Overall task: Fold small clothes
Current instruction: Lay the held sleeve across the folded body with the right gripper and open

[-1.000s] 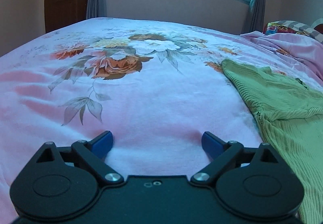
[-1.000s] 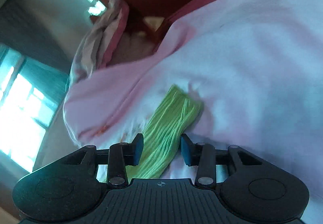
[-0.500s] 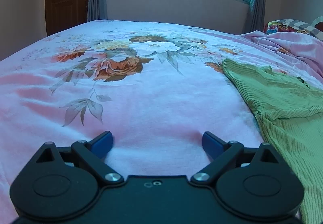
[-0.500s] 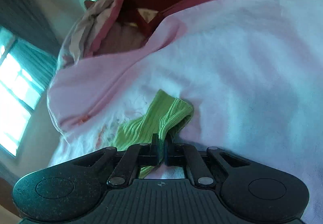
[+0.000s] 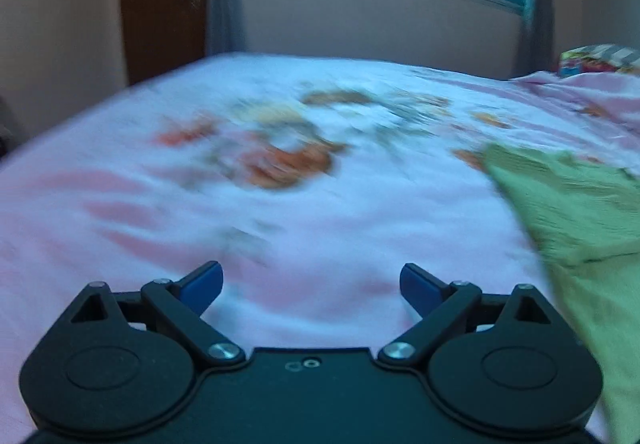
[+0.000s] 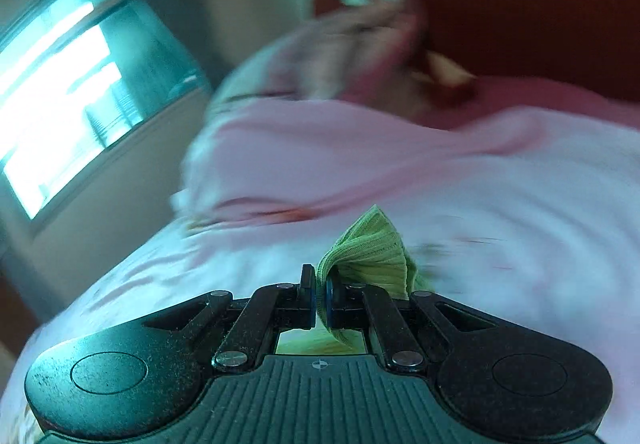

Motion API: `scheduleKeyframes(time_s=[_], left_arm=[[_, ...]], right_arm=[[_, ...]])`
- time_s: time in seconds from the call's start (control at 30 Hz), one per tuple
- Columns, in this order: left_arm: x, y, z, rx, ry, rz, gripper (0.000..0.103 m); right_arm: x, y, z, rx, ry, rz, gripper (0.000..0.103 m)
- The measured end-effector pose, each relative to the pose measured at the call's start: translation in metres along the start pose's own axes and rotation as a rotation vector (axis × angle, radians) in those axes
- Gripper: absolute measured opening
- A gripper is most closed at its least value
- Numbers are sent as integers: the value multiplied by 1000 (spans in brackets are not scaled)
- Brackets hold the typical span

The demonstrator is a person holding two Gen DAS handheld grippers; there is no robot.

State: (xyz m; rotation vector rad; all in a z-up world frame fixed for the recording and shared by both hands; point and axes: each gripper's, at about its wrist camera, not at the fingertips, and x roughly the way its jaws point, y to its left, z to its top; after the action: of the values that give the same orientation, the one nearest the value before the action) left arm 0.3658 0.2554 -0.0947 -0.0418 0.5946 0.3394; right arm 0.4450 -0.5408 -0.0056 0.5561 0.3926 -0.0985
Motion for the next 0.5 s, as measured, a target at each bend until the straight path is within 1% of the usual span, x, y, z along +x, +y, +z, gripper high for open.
scheduleKeyframes(time_s=[0.07, 0.1, 0.2, 0.23, 0.27, 0.3, 0.33, 0.37, 0.43, 0.5], left_arm=[[-3, 25, 4, 6, 22, 74, 94], [-4, 38, 4, 12, 41, 95, 94], [-3, 78, -6, 19, 107, 174, 94], [0, 88, -12, 9, 134, 179, 94], [4, 99, -23, -28, 157, 155, 96], [1, 109, -34, -105, 121, 113, 96], [-2, 113, -39, -133, 90, 96, 96], [-3, 114, -42, -144, 71, 87, 95], [-1, 112, -41, -134, 73, 94, 95], [-1, 110, -43, -127, 67, 99, 96]], right_arm=[[0, 53, -10, -73, 10, 55, 3], [1, 79, -15, -119, 16, 71, 3], [5, 150, -44, -179, 52, 160, 3], [7, 173, -56, -201, 64, 183, 3], [11, 197, -70, -218, 81, 219, 3], [16, 220, -85, -233, 102, 249, 3], [19, 244, -104, -256, 125, 275, 3], [23, 269, -126, -293, 149, 302, 3], [33, 309, -171, -354, 213, 347, 3], [42, 342, -226, -445, 281, 371, 3]])
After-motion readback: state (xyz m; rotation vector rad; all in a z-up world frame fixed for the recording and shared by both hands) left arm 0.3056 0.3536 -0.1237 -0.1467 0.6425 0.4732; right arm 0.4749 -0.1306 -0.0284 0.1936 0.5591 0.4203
